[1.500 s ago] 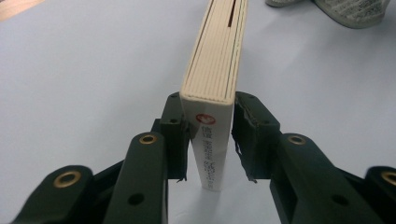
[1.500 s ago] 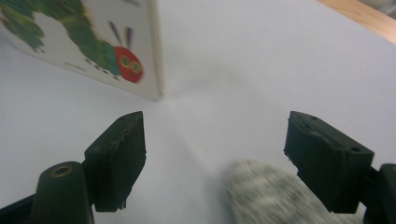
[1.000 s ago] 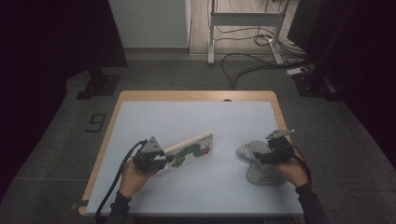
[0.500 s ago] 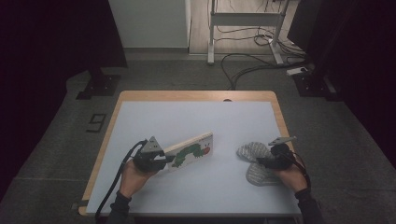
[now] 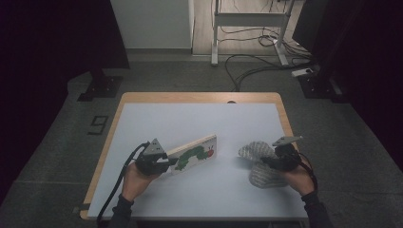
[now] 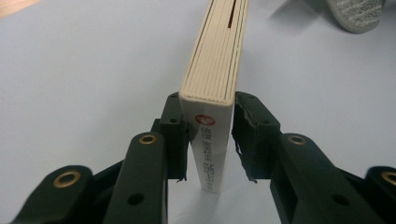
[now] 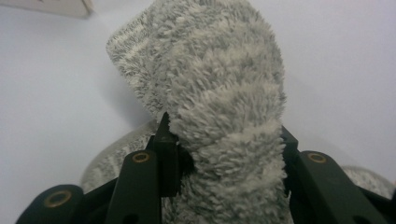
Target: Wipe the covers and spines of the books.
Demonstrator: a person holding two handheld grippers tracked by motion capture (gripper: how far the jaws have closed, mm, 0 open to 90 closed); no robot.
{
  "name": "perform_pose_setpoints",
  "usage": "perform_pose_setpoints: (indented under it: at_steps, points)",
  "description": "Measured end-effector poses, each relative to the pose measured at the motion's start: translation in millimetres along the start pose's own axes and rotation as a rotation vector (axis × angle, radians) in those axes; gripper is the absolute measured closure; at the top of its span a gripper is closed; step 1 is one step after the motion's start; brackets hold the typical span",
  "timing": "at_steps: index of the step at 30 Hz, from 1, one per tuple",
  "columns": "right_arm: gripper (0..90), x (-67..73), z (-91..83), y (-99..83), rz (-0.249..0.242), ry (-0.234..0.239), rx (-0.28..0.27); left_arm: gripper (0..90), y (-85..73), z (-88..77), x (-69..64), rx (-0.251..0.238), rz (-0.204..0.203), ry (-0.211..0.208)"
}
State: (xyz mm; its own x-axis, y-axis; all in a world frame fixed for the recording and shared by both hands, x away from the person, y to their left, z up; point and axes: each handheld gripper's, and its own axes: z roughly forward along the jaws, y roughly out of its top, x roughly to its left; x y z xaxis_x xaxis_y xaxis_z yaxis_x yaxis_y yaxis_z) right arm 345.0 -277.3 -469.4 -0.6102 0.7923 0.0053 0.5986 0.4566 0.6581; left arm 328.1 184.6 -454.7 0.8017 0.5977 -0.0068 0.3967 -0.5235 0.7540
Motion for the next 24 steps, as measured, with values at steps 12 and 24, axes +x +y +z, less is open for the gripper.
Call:
perform_pose_setpoints:
  at_steps: [12, 24]
  points:
    - [57.3, 26.6, -10.0, 27.1, -0.075, 0.069, -0.048, 65.9, 0.1, 0.2, 0.5, 0.000, -0.006, -0.002]
    - [57.2, 63.2, 6.4, 53.7, -0.184, 0.148, -0.055, 65.9, 0.2, 0.6, 0.5, 0.000, -0.006, -0.004]
